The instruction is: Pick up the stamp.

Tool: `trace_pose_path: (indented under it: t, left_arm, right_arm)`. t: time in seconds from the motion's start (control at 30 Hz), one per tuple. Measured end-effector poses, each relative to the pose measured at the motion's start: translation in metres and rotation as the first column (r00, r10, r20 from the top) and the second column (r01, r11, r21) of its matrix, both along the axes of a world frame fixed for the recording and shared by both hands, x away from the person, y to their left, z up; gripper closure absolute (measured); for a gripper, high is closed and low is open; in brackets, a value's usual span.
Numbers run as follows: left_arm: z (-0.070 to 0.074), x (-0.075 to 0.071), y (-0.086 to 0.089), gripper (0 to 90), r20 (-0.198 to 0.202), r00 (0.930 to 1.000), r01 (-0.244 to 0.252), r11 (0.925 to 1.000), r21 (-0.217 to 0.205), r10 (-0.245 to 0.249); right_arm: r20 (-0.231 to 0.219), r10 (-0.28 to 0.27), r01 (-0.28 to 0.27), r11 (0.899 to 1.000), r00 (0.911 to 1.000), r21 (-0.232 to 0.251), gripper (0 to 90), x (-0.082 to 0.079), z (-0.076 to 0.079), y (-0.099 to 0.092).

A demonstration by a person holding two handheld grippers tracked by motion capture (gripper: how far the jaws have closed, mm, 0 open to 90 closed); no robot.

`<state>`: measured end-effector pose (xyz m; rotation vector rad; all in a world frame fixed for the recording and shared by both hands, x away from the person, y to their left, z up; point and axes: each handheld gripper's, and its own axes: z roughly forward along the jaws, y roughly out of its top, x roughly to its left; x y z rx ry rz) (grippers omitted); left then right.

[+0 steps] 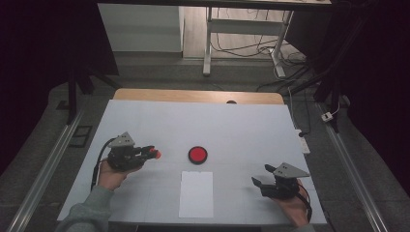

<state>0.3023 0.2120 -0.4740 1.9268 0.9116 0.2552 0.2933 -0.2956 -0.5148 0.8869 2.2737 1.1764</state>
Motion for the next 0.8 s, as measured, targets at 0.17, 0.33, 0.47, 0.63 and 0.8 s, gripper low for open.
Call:
trace_pose_path:
  t: [0.17, 0.33, 0.47, 0.63, 0.8]
  left_arm:
    - [0.005, 0.0, -0.006, 72.0, 0.008, 0.9998, 0.019, 0.9997, -0.016, -0.019]
    - [0.009, 0.0, -0.012, 72.0, 0.015, 0.9991, 0.039, 0.9989, -0.025, -0.039]
    - [0.012, 0.0, -0.018, 72.0, 0.022, 0.9983, 0.055, 0.9981, -0.028, -0.055]
    - [0.014, 0.0, -0.024, 71.9, 0.028, 0.9969, 0.074, 0.9968, -0.029, -0.073]
    - [0.016, 0.001, -0.03, 72.0, 0.031, 0.9956, 0.089, 0.9957, -0.027, -0.088]
  right_arm:
    - [0.002, -0.001, 0.001, 1.0, 1.0, -0.003, 27.2, 0.0, 0.0, 0.001]
    - [0.005, 0.0, 0.0, 1.0, 1.0, -0.002, 27.2, 0.0, 0.0, 0.001]
    - [0.005, -0.001, 0.001, 1.0, 1.0, -0.001, 27.2, 0.0, 0.0, 0.001]
    - [0.005, 0.001, -0.001, 1.0, 1.0, -0.008, 27.2, 0.0, 0.0, 0.002]
    - [0.002, 0.005, -0.005, 1.0, 1.0, -0.005, 27.2, 0.0, 0.0, 0.002]
